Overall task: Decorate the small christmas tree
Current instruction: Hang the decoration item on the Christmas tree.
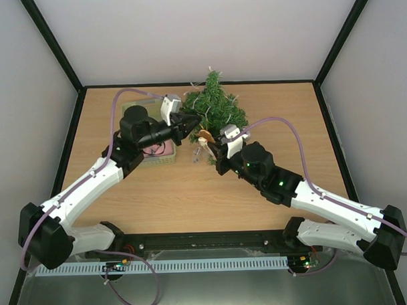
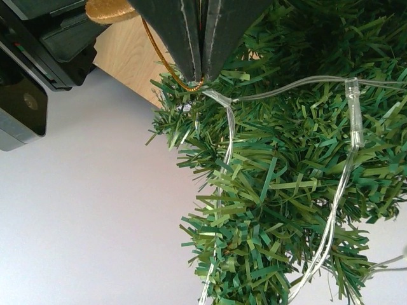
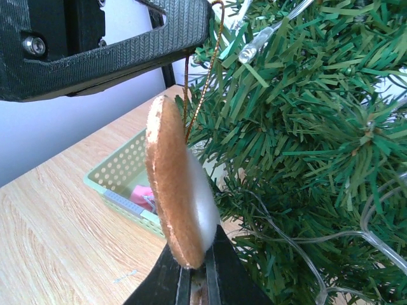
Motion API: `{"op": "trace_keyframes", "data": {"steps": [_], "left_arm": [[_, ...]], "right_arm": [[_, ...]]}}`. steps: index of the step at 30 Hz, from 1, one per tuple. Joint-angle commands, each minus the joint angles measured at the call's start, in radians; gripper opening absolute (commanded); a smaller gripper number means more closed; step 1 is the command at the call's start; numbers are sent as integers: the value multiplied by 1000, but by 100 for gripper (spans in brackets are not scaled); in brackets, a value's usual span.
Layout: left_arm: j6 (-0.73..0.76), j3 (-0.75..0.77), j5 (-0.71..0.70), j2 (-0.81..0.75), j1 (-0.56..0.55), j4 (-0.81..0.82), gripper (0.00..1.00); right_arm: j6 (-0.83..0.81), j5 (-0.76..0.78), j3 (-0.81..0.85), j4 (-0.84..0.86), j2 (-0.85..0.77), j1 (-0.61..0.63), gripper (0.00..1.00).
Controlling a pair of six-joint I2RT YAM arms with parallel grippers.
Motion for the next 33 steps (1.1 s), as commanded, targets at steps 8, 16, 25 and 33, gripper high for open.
{"op": "trace_keyframes", "data": {"steps": [8, 16, 25, 33], "left_arm": [[55, 56, -12, 21, 6, -30, 4], [88, 68, -20, 33, 6, -77, 5], [108, 84, -8, 33, 5, -105, 6], [110, 76, 3, 28, 5, -102, 5]], "right_arm": [[23, 69, 11, 16, -6, 5, 2], [25, 81, -1, -4, -13, 4, 2], [27, 87, 4, -9, -2, 2, 2], [38, 79, 6, -44, 15, 2, 2]]}}
